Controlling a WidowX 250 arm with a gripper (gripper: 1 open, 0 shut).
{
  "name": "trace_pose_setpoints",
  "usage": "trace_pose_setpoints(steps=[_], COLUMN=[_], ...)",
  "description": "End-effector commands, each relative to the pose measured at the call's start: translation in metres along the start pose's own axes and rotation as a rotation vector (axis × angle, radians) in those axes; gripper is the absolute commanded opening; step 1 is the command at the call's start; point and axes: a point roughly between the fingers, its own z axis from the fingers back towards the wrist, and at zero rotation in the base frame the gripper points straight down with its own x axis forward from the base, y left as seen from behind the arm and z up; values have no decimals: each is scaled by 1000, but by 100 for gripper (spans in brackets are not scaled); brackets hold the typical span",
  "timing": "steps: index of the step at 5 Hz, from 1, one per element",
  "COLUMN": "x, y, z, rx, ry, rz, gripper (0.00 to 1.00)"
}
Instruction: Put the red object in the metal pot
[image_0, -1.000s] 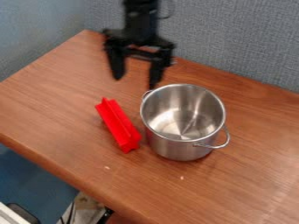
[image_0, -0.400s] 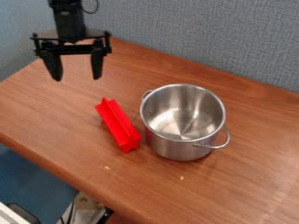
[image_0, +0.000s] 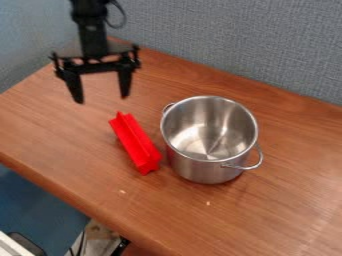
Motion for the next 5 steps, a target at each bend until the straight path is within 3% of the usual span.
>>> trace_pose_setpoints(steps=[1, 2, 4, 5], x=[-22, -39, -26, -30], y=[-5, -8, -8, -6], z=[-1, -7, -1, -15], rx=[2, -1, -20, -5], ry=[-53, -87, -73, -75], rz=[-24, -33, -46, -13], gripper=[100, 100, 100, 100])
